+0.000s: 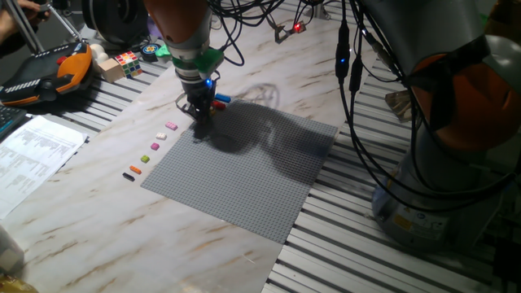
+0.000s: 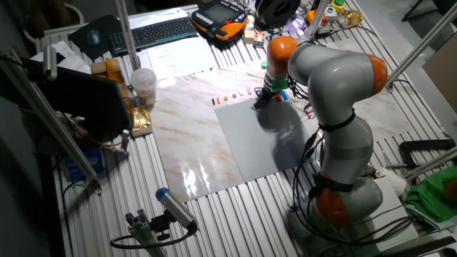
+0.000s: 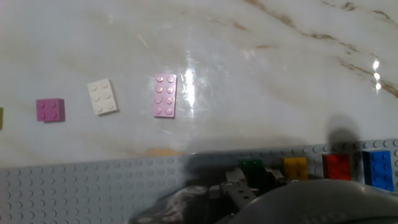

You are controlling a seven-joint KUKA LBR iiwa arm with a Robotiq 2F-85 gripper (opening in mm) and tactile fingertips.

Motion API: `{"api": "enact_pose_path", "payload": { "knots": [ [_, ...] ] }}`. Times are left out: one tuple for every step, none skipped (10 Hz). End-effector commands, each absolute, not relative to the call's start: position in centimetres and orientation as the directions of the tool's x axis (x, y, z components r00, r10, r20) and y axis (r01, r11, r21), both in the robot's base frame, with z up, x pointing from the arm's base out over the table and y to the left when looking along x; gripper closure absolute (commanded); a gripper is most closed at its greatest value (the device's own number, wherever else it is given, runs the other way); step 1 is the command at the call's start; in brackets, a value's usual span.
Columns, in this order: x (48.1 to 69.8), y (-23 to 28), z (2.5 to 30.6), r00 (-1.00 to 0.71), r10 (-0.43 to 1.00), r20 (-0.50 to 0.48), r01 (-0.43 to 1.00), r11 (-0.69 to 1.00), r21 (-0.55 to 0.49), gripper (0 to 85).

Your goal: Build with small Lego blocks

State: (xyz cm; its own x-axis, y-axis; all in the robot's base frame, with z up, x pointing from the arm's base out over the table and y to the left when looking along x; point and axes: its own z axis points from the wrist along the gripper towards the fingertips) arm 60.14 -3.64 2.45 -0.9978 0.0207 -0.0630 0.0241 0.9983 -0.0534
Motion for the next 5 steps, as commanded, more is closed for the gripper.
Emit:
{"api": "enact_pose_path", "payload": {
  "knots": [
    [60.14, -3.65, 2.49, -0.998, 0.021, -0.063, 0.024, 0.998, -0.054, 84.3],
    [60.15, -3.64, 2.48, -0.998, 0.021, -0.063, 0.024, 0.998, -0.054, 84.3],
    [60.17, -3.68, 2.49, -0.998, 0.021, -0.063, 0.024, 0.998, -0.054, 84.3],
    [60.18, -3.76, 2.50, -0.998, 0.021, -0.063, 0.024, 0.998, -0.055, 84.3],
    [60.19, -3.85, 2.48, -0.998, 0.021, -0.063, 0.024, 0.998, -0.055, 84.3]
  ]
}}
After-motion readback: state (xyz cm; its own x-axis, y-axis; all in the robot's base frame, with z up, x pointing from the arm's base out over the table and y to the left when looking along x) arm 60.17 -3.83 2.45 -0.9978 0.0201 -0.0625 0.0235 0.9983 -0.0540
